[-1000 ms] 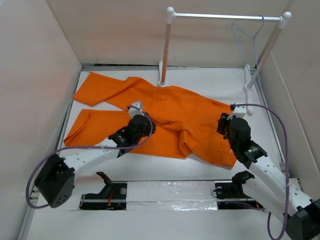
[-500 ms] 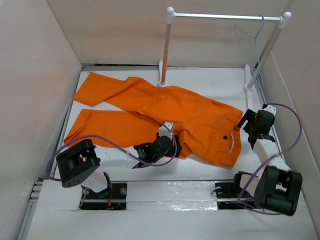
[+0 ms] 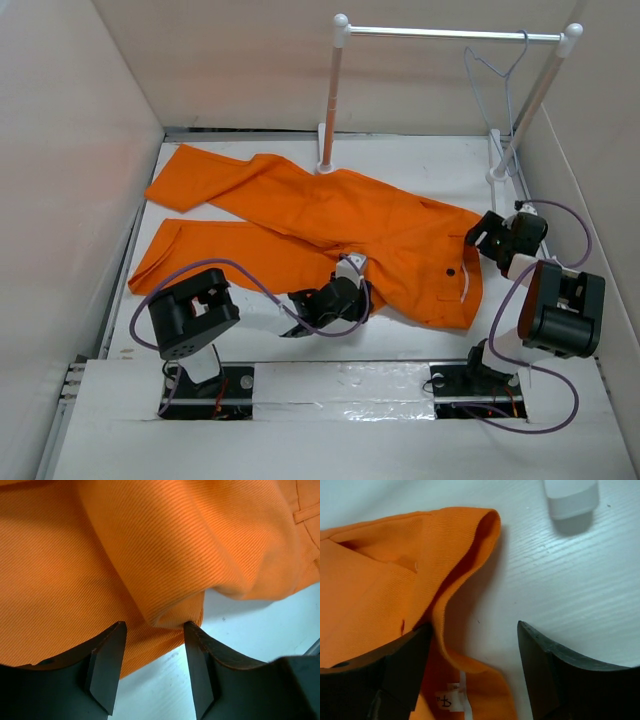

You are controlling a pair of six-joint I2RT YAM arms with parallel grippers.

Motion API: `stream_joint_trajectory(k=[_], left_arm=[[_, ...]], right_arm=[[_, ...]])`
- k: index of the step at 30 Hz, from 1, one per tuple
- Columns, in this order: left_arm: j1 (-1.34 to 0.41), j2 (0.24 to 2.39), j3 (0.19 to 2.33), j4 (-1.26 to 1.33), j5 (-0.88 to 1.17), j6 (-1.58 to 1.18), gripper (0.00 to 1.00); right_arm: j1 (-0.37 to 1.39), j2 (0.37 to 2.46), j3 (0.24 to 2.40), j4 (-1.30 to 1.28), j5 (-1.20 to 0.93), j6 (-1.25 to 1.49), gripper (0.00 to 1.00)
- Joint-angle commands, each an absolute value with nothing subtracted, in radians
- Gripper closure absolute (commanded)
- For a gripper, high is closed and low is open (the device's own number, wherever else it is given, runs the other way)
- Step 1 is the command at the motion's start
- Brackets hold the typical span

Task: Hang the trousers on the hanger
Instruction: Flatten out the trousers at the center of the board.

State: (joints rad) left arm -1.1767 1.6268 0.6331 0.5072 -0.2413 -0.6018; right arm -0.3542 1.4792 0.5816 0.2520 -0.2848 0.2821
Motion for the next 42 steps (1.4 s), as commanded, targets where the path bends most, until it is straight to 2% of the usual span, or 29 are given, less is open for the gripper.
stream_joint_trajectory(k=[1, 4, 5, 8, 11, 21, 28, 31, 32, 33, 34, 35, 38, 40, 42], left_arm=[[-1.178, 1.661, 0.695, 0.512, -0.271, -0.589, 0.54], [-1.178, 1.689, 0.722, 0.5, -0.301, -0.588, 0.6], [-1.178, 1.697, 0.727, 0.502, -0.307, -0.588, 0.73], [-1.178, 1.721, 0.739, 0.476, -0.333, -0.603, 1.0], [-1.189, 1.706, 0.715, 0.468, -0.334, -0.612, 1.0], [-1.313, 1.565, 0.618, 0.296, -0.439, -0.676, 1.0], [-1.335, 1.534, 0.595, 0.218, -0.465, -0.739, 1.0], [-1.335, 1.52, 0.635, 0.207, -0.468, -0.72, 0.78], [-1.344, 1.511, 0.647, 0.198, -0.472, -0.712, 0.69], [-1.344, 1.491, 0.658, 0.192, -0.483, -0.7, 0.66], [-1.344, 1.479, 0.682, 0.18, -0.491, -0.69, 0.62], [-1.344, 1.467, 0.695, 0.146, -0.505, -0.675, 0.62], [-1.344, 1.416, 0.715, 0.091, -0.531, -0.654, 0.61], [-1.344, 1.37, 0.715, 0.075, -0.534, -0.65, 0.61], [-1.344, 1.317, 0.713, 0.069, -0.552, -0.643, 0.61]], right_arm=[[-0.357, 1.52, 0.618, 0.422, -0.386, 0.34, 0.28], [-0.357, 1.534, 0.591, 0.52, -0.414, 0.374, 0.6], [-0.357, 1.531, 0.585, 0.54, -0.413, 0.379, 0.73], [-0.357, 1.514, 0.594, 0.566, -0.402, 0.379, 0.95], [-0.357, 1.499, 0.618, 0.568, -0.382, 0.379, 1.0], [-0.357, 1.502, 0.758, 0.505, -0.258, 0.393, 1.0], [-0.348, 1.542, 0.825, 0.453, -0.183, 0.397, 1.0], [-0.324, 1.528, 0.847, 0.422, -0.154, 0.391, 0.79], [-0.324, 1.519, 0.842, 0.419, -0.147, 0.391, 0.64], [-0.315, 1.506, 0.842, 0.41, -0.147, 0.39, 0.59], [-0.314, 1.476, 0.841, 0.402, -0.147, 0.387, 0.59], [-0.314, 1.457, 0.842, 0.393, -0.131, 0.385, 0.43], [-0.314, 1.369, 0.851, 0.287, -0.12, 0.354, 0.19], [-0.273, 1.289, 0.807, 0.224, -0.115, 0.339, 0.18], [-0.246, 1.223, 0.723, 0.233, -0.115, 0.345, 0.24]])
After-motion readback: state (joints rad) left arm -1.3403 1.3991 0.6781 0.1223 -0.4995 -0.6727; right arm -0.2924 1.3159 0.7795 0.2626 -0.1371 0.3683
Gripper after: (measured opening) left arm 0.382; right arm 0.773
